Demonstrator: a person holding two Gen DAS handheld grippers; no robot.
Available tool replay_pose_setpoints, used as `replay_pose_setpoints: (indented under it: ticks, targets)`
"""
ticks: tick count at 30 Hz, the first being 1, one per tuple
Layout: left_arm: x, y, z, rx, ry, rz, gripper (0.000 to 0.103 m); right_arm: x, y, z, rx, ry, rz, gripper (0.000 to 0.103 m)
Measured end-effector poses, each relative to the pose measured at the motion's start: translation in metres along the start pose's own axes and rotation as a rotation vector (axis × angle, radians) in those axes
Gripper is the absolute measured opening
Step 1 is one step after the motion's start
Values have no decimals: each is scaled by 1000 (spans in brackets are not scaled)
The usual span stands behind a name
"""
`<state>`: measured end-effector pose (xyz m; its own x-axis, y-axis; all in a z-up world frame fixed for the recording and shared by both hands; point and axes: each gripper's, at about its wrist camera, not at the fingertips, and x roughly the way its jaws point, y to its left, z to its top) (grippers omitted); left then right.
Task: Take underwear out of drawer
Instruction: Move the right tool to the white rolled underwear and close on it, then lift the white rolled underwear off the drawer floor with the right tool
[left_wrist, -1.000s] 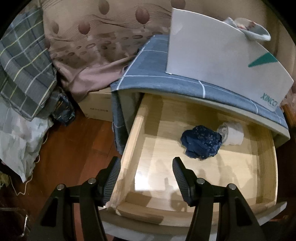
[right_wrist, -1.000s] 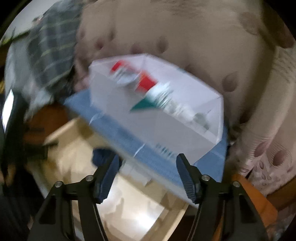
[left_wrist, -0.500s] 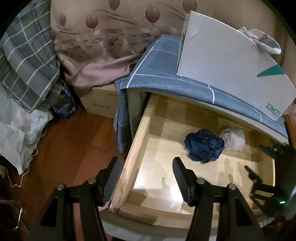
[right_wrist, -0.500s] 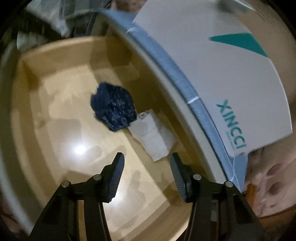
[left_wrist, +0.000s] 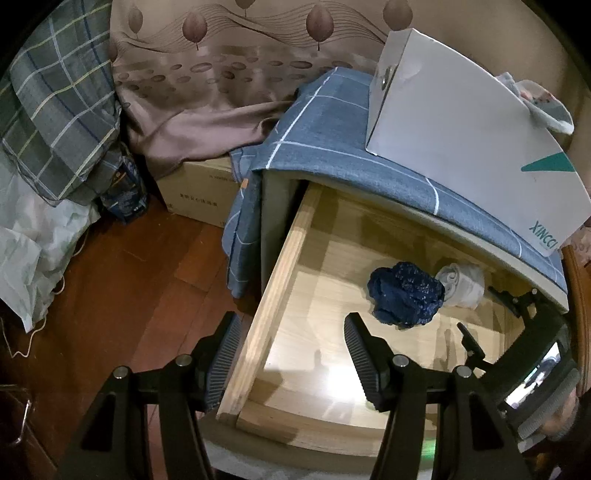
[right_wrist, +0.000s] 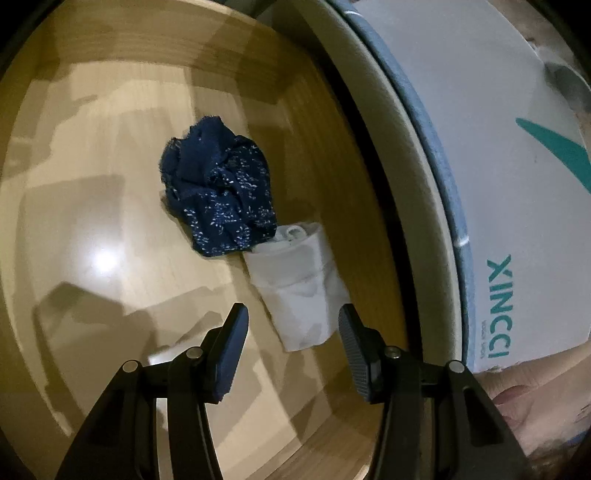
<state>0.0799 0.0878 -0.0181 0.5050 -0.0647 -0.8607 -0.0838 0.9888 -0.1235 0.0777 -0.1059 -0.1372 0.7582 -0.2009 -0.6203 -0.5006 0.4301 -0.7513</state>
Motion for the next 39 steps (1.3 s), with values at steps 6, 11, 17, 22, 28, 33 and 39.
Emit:
replay_pose_setpoints:
  ticks: [6,11,17,22,28,33,39]
  targets:
    - [0,-2,0,13,-2,5,60,8,6,2,-16,-14,-19,52]
    - [-1,-4,-1,25,-6,11,60,17,15,3,-41,-16,-22,51]
    - [0,-6,-1,34,-7,14,60,31,20,2,-68,-19,-44,51]
    - [0,-7,-2,39,-9,19,60,40,26,3,-79,-43,-81,46]
    - [0,-9,-3,53,-19,36,60,54,27,4,-47,-31,-77,36]
    - [0,-9,-4,58,-21,40,60,55,18,10,23,8,-5,34]
    - [-1,-10,-3,57,-26,40,60,50,-1,8,118,86,150,33]
